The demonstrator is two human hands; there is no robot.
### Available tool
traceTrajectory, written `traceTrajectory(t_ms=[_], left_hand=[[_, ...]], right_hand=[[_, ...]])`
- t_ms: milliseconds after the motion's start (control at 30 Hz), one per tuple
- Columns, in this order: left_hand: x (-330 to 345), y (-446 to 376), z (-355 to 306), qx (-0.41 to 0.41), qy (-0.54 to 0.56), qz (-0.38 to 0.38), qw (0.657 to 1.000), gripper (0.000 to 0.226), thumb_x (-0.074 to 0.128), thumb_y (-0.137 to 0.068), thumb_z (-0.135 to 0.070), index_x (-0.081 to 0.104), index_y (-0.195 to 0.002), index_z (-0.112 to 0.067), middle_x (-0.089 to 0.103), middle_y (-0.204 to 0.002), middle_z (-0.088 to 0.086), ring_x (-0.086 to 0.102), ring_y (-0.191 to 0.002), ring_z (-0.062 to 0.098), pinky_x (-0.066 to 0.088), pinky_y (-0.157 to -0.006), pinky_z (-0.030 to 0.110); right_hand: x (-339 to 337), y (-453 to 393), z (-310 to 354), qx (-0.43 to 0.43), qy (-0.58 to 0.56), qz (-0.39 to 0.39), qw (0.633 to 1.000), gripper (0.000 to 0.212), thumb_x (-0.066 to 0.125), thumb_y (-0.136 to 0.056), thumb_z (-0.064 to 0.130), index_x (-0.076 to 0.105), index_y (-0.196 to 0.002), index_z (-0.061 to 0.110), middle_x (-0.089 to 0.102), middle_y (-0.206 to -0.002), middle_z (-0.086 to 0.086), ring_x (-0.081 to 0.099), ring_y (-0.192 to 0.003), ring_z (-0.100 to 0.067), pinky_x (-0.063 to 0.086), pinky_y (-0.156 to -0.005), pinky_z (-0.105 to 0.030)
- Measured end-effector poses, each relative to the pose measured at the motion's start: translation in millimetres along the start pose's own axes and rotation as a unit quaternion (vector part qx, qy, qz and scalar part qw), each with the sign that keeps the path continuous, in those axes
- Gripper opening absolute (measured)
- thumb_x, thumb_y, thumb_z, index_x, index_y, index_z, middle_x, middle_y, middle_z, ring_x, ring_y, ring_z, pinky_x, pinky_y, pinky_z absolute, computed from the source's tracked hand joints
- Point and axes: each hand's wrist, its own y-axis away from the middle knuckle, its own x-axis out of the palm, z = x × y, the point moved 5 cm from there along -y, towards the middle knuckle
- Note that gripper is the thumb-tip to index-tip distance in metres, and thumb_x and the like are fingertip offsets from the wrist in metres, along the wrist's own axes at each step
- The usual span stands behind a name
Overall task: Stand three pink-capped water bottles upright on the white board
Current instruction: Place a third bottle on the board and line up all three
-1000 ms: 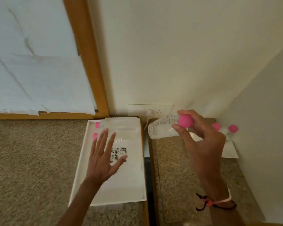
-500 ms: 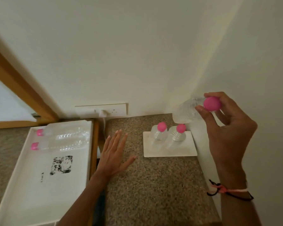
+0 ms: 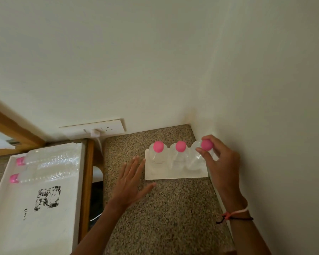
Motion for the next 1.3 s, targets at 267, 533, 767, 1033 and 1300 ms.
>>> traceTrajectory(t_ms=[267,533,767,1033,1300], left_hand=[[14,-2,-6,0.003,0.015,0.024,1.0,0.095,0.034,-0.092,-0.081,0.033,-0.155,-0.009,0.034,-0.162,0.016,0.033,-0.15,0.032,0.021,-0.121,0.051],[-4,-22,-19,-0.1,0.342,-0.004,0.935,0.096,0.075,-0.075,-0.068,0.031,-0.155,-0.036,0.05,-0.149,-0.009,0.051,-0.132,0.006,0.05,-0.104,0.035],[-5,-38,-33,-0.117,0.364,-0.012,0.924,0.067,0.079,-0.069,-0.06,0.047,-0.128,-0.056,0.06,-0.129,-0.016,0.057,-0.116,-0.001,0.05,-0.09,0.026],[3,-34,-36,-0.153,0.36,-0.027,0.92,0.06,0.073,-0.073,-0.057,0.059,-0.127,-0.033,0.065,-0.125,-0.004,0.06,-0.117,0.011,0.05,-0.097,0.031],[-11,-17,-18,-0.184,0.349,-0.035,0.918,0.053,0.073,-0.076,-0.057,0.058,-0.123,-0.037,0.067,-0.12,-0.009,0.062,-0.114,0.003,0.05,-0.096,0.023]], right_hand=[[12,4,-18,0.017,-0.009,0.017,1.0,0.03,0.082,-0.082,0.023,0.071,-0.109,0.019,0.076,-0.096,0.005,0.071,-0.087,-0.014,0.059,-0.079,-0.043],[34,33,-61,0.148,-0.047,0.135,0.979,0.089,0.094,-0.06,0.038,0.05,-0.137,0.032,0.061,-0.13,0.017,0.057,-0.117,0.001,0.05,-0.097,-0.027],[61,44,-92,0.217,-0.034,0.132,0.967,0.087,0.086,-0.056,0.049,0.052,-0.133,0.029,0.063,-0.127,0.008,0.062,-0.115,-0.012,0.054,-0.097,-0.044],[72,42,-97,0.216,-0.039,0.095,0.971,0.077,0.077,-0.066,0.055,0.053,-0.134,0.028,0.065,-0.126,0.004,0.061,-0.116,-0.018,0.053,-0.097,-0.049],[92,49,-81,0.203,-0.054,0.119,0.97,0.066,0.081,-0.072,0.046,0.056,-0.13,0.026,0.068,-0.119,0.003,0.065,-0.109,-0.016,0.055,-0.093,-0.046]])
